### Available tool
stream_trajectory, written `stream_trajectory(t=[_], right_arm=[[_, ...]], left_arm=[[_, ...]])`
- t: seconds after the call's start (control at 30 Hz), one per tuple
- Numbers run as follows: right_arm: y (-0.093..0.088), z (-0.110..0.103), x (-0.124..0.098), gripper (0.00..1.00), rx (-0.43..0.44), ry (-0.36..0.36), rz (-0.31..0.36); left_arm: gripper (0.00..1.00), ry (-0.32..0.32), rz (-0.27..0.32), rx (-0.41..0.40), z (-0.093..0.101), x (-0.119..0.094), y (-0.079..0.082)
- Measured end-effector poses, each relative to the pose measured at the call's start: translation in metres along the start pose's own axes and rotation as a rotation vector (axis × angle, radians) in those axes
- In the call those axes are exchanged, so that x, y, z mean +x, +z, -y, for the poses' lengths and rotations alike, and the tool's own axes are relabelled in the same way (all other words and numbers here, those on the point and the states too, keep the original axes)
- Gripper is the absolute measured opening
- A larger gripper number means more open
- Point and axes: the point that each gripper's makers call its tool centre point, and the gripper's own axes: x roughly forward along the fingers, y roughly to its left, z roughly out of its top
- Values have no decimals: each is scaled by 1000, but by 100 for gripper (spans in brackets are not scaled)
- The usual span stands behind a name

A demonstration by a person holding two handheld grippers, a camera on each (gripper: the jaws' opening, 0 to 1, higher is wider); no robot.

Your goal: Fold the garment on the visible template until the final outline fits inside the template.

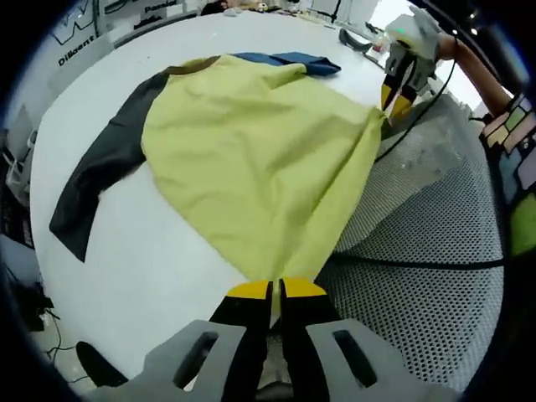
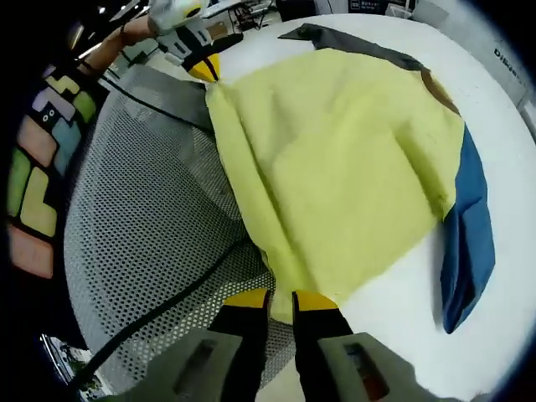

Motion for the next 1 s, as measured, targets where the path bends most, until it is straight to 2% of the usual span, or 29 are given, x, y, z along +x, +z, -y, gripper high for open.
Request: stream_trajectory(t=[0.1, 0.17, 0.2, 0.23, 0.3, 0.37, 0.4, 0.5, 0.6, 0.7, 0.77, 0.8, 0.97, 1.0], right_arm=[[6, 7, -9, 10, 4, -45, 10], [17, 16, -15, 13, 34, -74, 71], [21, 22, -17, 19, 68, -108, 93], [28, 31, -20, 29, 40, -150, 133], [29, 35, -21, 37, 38, -164, 134], [29, 42, -22, 35, 86, -190, 139], [29, 44, -22, 35, 75, -198, 140], [32, 58, -24, 37, 142, -251, 181], [32, 69, -26, 34, 169, -281, 198], [33, 76, -28, 31, 188, -302, 213], [36, 84, -28, 31, 212, -322, 240], [36, 85, -28, 31, 217, -323, 241], [40, 93, -29, 30, 236, -356, 270], [45, 100, -30, 30, 240, -381, 302]], left_arm=[[7, 16, 22, 3, -3, -11, 5], [7, 28, 46, -1, -5, -16, 11], [7, 36, 68, -3, -7, -18, 16], [7, 40, 77, -8, -9, -19, 18], [7, 46, 96, -19, -12, -20, 22], [6, 107, 132, -33, -23, -21, 29], [6, 134, 144, -33, -28, -23, 32], [7, 149, 164, -53, -33, -24, 36], [7, 178, 195, -69, -41, -25, 42], [3, 167, 267, -115, -43, -25, 53], [7, 168, 255, -108, -45, -23, 54], [8, 204, 266, -86, -50, -23, 57], [10, 215, 278, -82, -52, -20, 61], [11, 225, 300, -85, -55, -17, 67]])
